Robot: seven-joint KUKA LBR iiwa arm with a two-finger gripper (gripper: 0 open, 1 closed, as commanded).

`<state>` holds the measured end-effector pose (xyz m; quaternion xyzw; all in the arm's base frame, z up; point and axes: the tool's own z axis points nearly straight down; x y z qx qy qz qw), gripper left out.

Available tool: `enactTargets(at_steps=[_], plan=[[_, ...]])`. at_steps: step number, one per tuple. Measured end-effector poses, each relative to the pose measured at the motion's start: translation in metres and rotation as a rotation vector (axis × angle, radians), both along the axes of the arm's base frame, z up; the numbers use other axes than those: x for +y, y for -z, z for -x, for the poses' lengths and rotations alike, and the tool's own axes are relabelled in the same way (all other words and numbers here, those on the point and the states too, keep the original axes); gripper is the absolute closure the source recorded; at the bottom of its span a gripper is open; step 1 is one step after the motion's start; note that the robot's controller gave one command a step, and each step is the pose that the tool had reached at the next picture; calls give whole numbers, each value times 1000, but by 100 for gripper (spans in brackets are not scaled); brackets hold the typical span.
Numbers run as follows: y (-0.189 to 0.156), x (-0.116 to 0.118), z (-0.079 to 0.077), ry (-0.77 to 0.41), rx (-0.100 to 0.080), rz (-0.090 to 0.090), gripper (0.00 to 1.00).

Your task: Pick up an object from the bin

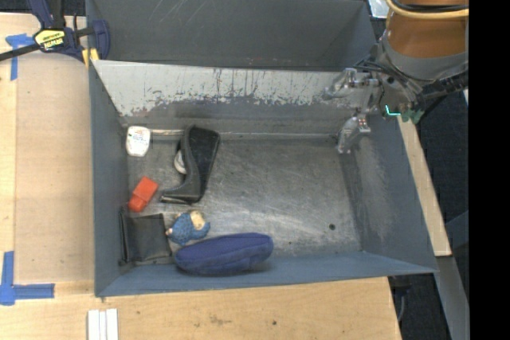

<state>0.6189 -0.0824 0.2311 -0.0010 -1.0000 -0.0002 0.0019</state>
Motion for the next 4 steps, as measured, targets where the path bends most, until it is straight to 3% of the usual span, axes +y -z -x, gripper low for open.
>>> enactTargets(at_steps=[1,2,3,4], plan=[[22,-30,120,-158,0,0,0],[73,74,122,-90,-2,-4,0],[145,225,127,-173,-2,-2,0],[49,264,102,-4,-13,-3,0]])
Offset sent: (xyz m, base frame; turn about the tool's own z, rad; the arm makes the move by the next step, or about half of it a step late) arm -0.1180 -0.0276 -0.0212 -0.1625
